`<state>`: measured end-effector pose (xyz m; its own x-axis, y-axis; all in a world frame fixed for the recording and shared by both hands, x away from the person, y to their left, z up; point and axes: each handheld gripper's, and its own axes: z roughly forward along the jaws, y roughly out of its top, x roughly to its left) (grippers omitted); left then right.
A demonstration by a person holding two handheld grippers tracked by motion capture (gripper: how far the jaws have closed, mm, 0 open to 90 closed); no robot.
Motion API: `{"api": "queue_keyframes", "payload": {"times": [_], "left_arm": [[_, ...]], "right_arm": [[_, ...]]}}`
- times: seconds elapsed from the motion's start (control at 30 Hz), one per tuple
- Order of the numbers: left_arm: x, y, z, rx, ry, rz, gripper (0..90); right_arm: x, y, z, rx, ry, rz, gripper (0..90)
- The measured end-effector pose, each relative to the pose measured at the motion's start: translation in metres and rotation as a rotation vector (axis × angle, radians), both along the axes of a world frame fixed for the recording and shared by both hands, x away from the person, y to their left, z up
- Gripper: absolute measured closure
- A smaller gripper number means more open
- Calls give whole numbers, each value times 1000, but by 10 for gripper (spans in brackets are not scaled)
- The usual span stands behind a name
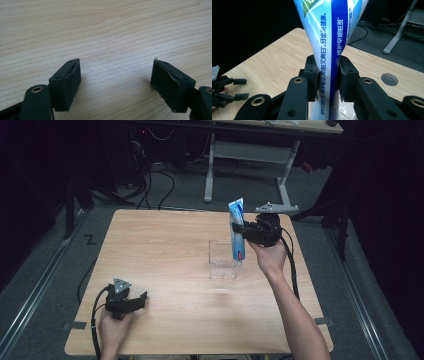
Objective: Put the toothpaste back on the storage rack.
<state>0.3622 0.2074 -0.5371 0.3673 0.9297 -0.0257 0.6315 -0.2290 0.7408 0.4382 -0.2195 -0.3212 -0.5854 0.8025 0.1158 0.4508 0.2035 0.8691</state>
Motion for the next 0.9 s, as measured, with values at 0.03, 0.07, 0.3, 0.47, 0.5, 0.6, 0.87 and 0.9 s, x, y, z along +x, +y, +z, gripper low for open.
{"api": "queue_keyframes", "payload": {"times": [0.03,0.07,0.3,0.47,0.5,0.6,0.87,0.9], "left_arm": [[0,0,0,0,0,0,244],[0,0,0,0,0,0,244],[0,0,0,-1,0,0,243],[0,0,0,-2,-1,1,244],[0,0,0,-2,-1,1,243],[0,0,0,-2,-1,1,244],[0,0,0,-3,-1,2,243],[0,0,0,-3,-1,2,244]], "right_arm": [[0,0,0,2,-1,0,720],[1,1,1,5,-4,4,720],[6,8,-1,-23,-11,-5,719],[11,12,-8,-36,-5,-15,717],[12,12,-9,-39,-3,-19,717],[14,14,-14,-50,3,-24,716],[19,18,-25,-59,17,-34,716],[20,18,-27,-61,21,-35,716]]}}
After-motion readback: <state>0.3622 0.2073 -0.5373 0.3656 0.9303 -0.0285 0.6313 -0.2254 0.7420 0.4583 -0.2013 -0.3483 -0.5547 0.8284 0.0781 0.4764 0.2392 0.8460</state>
